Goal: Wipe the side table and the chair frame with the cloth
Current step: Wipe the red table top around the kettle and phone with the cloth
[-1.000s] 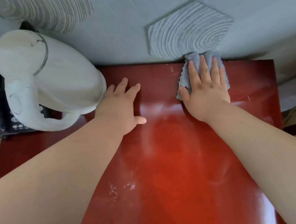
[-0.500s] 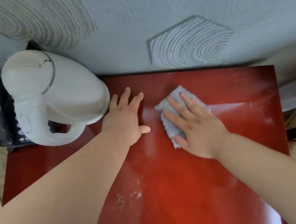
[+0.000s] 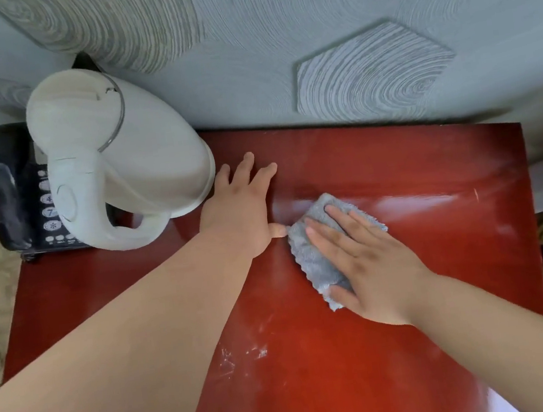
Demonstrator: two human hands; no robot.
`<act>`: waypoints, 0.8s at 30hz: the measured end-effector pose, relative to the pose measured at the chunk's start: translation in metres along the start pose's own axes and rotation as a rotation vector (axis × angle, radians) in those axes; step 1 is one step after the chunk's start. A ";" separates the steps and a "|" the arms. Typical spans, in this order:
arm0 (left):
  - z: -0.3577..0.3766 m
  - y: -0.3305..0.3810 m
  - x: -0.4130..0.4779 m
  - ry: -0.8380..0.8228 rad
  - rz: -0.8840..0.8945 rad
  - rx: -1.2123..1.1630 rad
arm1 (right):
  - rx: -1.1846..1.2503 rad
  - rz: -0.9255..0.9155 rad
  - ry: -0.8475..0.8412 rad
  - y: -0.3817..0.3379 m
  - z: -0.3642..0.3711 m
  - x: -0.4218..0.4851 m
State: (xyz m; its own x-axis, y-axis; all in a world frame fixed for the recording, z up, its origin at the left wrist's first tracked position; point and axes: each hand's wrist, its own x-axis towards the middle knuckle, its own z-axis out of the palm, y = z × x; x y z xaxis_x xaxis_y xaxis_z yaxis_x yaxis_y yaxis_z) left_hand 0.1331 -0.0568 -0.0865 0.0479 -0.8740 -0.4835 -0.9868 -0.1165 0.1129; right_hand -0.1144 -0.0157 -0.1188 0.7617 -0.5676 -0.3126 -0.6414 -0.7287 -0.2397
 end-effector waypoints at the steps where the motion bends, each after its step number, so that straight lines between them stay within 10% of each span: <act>1: 0.000 0.000 0.000 0.000 -0.001 -0.001 | 0.004 0.028 0.003 0.009 -0.004 0.010; 24: 0.005 -0.044 -0.061 -0.092 -0.058 -0.042 | 0.274 0.360 0.246 -0.002 -0.035 0.091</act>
State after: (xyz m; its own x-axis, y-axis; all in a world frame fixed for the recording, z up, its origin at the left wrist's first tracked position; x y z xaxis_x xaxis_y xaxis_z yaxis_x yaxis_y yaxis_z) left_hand 0.1731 0.0036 -0.0665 0.0881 -0.8183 -0.5680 -0.9753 -0.1867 0.1178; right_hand -0.0403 -0.0790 -0.1145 0.4658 -0.8616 -0.2017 -0.8425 -0.3621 -0.3989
